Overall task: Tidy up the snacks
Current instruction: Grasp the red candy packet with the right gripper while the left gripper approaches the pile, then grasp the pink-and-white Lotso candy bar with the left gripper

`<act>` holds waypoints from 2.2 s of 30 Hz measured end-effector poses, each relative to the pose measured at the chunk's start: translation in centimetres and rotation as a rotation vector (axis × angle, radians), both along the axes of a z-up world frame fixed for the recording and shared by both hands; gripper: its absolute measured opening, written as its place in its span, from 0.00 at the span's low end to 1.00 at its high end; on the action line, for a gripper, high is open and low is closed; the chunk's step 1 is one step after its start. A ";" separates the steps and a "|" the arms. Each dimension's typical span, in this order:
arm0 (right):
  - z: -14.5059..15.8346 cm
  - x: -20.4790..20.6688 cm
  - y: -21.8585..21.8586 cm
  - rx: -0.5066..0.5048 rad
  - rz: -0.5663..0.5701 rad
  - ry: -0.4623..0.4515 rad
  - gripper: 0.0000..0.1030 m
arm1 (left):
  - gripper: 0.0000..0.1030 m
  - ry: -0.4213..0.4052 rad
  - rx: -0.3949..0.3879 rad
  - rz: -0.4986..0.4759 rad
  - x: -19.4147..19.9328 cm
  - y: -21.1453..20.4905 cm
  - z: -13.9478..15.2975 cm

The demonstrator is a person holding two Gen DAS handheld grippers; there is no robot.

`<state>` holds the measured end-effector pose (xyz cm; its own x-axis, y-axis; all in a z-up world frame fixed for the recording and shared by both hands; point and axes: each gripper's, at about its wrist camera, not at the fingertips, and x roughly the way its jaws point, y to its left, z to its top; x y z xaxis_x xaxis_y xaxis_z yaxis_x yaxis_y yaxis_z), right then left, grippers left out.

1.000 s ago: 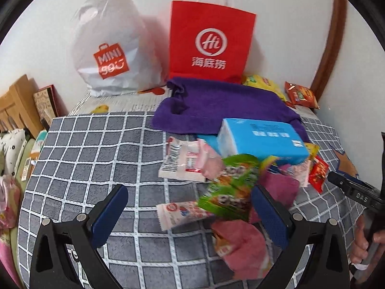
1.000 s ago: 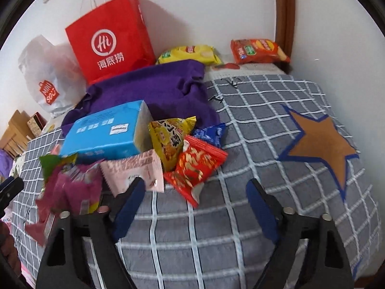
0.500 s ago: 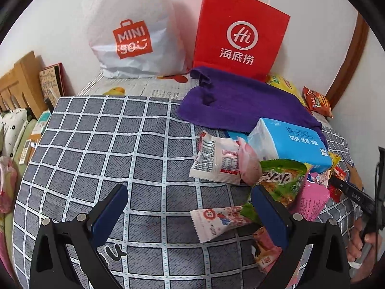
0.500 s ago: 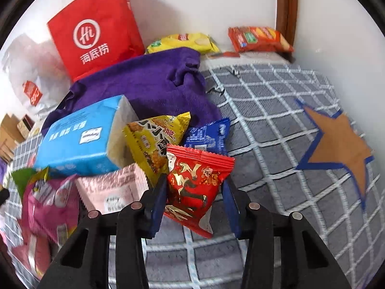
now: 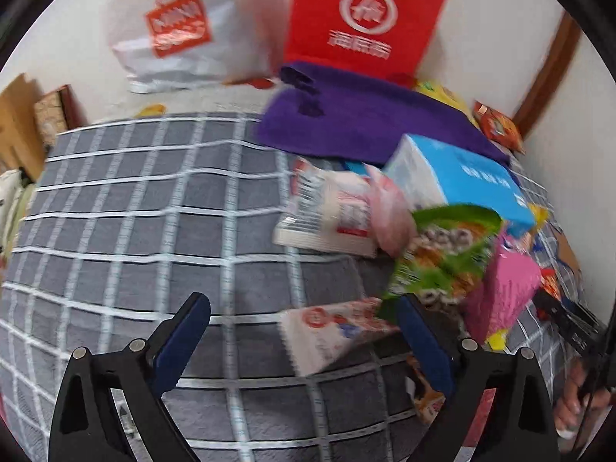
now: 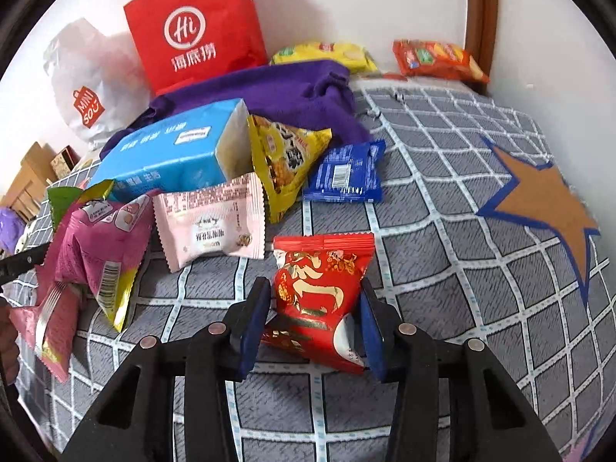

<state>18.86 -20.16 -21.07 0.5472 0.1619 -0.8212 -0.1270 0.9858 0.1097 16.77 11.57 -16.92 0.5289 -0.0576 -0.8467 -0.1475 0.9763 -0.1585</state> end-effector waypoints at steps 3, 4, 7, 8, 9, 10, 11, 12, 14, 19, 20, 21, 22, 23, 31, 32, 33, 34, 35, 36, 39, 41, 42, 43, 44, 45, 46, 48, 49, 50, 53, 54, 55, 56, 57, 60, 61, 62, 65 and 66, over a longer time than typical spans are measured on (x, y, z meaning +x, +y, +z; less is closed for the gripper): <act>-0.2 -0.2 0.2 -0.006 0.004 -0.019 0.44 | 0.94 -0.002 -0.001 -0.029 0.2 -0.7 -0.5; -0.2 -0.3 0.3 -0.012 0.006 -0.021 0.44 | 0.94 0.011 -0.012 -0.041 0.3 -1.0 -0.8; -0.3 -0.2 0.5 -0.026 0.009 -0.022 0.45 | 0.84 0.013 -0.051 -0.054 0.3 -1.3 -1.3; -0.3 -0.2 0.5 -0.027 0.009 -0.023 0.45 | 0.69 -0.006 -0.055 -0.058 -0.1 -1.3 -1.2; -0.3 -0.3 0.5 -0.029 0.009 -0.023 0.45 | 0.60 -0.015 -0.061 -0.069 -0.4 -1.4 -1.1; -0.3 -0.2 0.5 -0.029 0.009 -0.024 0.45 | 0.53 -0.017 -0.079 -0.081 -0.7 -1.4 -1.1; -0.3 -0.3 0.5 -0.027 0.008 -0.023 0.45 | 0.51 -0.017 -0.097 -0.084 -1.1 -1.2 -1.0; -0.3 -0.2 0.4 -0.026 0.009 -0.023 0.45 | 0.44 -0.018 -0.104 -0.083 -1.5 -1.1 -1.0; -0.3 -0.1 0.4 -0.021 0.008 -0.023 0.45 | 0.32 -0.012 -0.131 -0.075 -2.4 -0.2 -1.0; -0.3 -0.1 0.4 -0.025 0.006 -0.024 0.45 | 0.29 -0.035 -0.147 -0.034 -4.9 1.7 -0.8; -0.3 -0.2 0.4 -0.026 0.005 -0.024 0.45 | 0.28 -0.035 -0.147 -0.022 -5.6 2.1 -0.7; -0.3 -0.2 0.4 -0.027 0.005 -0.025 0.45 | 0.28 -0.033 -0.153 -0.009 -6.3 2.5 -0.7; -0.3 -0.2 0.4 -0.027 0.004 -0.025 0.45 | 0.28 -0.030 -0.156 0.001 -6.4 2.9 -0.7; -0.3 -0.2 0.4 -0.027 0.004 -0.025 0.45 | 0.28 -0.029 -0.161 0.015 -7.0 3.2 -0.7; -0.4 -0.3 0.3 -0.029 0.004 -0.025 0.45 | 0.53 -0.059 -0.082 0.017 -9.3 4.1 0.7; -0.4 -0.3 0.3 -0.028 0.003 -0.026 0.45 | 0.59 -0.092 -0.065 0.019 -9.3 4.1 1.4; -0.3 -0.3 0.3 -0.027 0.004 -0.025 0.45 | 0.61 -0.107 -0.056 0.015 -9.0 4.1 1.8; -0.4 -0.3 0.3 -0.025 0.003 -0.025 0.45 | 0.62 -0.119 -0.034 -0.002 -8.5 3.8 2.4; -0.3 -0.3 0.3 -0.024 0.003 -0.025 0.45 | 0.62 -0.122 -0.023 -0.019 -8.0 3.5 2.8; -0.3 -0.3 0.3 -0.023 0.003 -0.025 0.45 | 0.62 -0.125 -0.015 -0.039 -7.3 3.1 3.0; -0.3 -0.3 0.2 -0.021 0.003 -0.025 0.45 | 0.62 -0.105 0.013 -0.108 -5.1 1.9 2.6; -0.3 -0.3 0.3 -0.018 0.002 -0.026 0.45 | 0.62 -0.064 -0.017 -0.160 -3.7 1.2 1.4; -0.3 -0.3 0.3 -0.018 0.002 -0.025 0.45 | 0.62 -0.052 -0.031 -0.170 -3.7 0.9 1.1; -0.3 -0.3 0.3 -0.018 0.002 -0.025 0.45 | 0.60 -0.036 -0.035 -0.177 -3.4 0.6 0.5; -0.4 -0.3 0.3 -0.019 0.003 -0.025 0.46 | 0.60 -0.026 -0.034 -0.185 -3.3 0.3 0.0; -0.4 -0.3 0.4 -0.022 0.008 -0.023 0.50 | 0.59 -0.020 -0.032 -0.196 -3.3 0.0 -0.4; -0.4 -0.4 0.6 -0.027 0.020 -0.022 0.52 | 0.53 -0.012 -0.017 -0.213 -3.4 -0.5 -0.9; -0.5 -0.3 1.1 -0.049 0.039 -0.021 0.57 | 0.36 -0.035 0.058 -0.225 -4.0 -1.4 -1.2; -0.5 -0.4 1.3 -0.066 0.040 -0.022 0.57 | 0.21 -0.037 0.086 -0.236 -4.4 -1.8 -1.2; -0.5 -0.4 1.4 -0.069 0.041 -0.023 0.57 | 0.18 -0.042 0.091 -0.235 -4.9 -1.9 -1.0; -0.5 -0.3 0.8 -0.031 0.044 -0.023 0.57 | 0.16 -0.049 0.066 -0.196 -6.0 -1.2 -0.3; -0.4 -0.4 0.6 -0.014 0.048 -0.022 0.57 | 0.16 -0.061 0.082 -0.152 -6.4 -0.7 0.0; -0.4 -0.4 0.4 -0.004 0.049 -0.021 0.56 | 0.16 -0.064 0.097 -0.124 -6.3 -0.3 0.1; -0.3 -0.5 0.1 0.001 0.047 -0.018 0.55 | 0.17 -0.064 0.115 -0.082 -6.4 0.2 0.1; -0.1 -0.7 0.1 -0.006 0.046 -0.013 0.54 | 0.18 -0.060 0.121 -0.055 -6.5 0.5 0.0; 0.4 -1.3 -0.2 -0.016 0.046 -0.012 0.54 | 0.21 -0.048 0.116 -0.016 -5.8 0.9 -0.7; 0.6 -1.4 -0.3 -0.009 0.044 -0.013 0.54 | 0.26 -0.067 0.129 -0.002 -5.6 0.7 -0.9; 0.8 -1.5 -0.5 0.005 0.038 -0.014 0.54 | 0.33 -0.075 0.144 0.005 -5.4 0.5 -1.0; 0.6 -1.1 -0.6 0.015 0.014 -0.009 0.54 | 0.46 -0.064 0.170 -0.002 -4.7 -0.6 -1.3; 0.3 -0.8 -0.4 0.008 0.011 -0.001 0.54 | 0.46 -0.059 0.178 0.000 -4.5 -0.8 -1.3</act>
<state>18.03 -20.57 -20.73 0.5460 0.1740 -0.8195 -0.1375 0.9835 0.1172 12.25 10.80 -18.27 0.5780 0.0903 -0.8110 -0.1433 0.9897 0.0081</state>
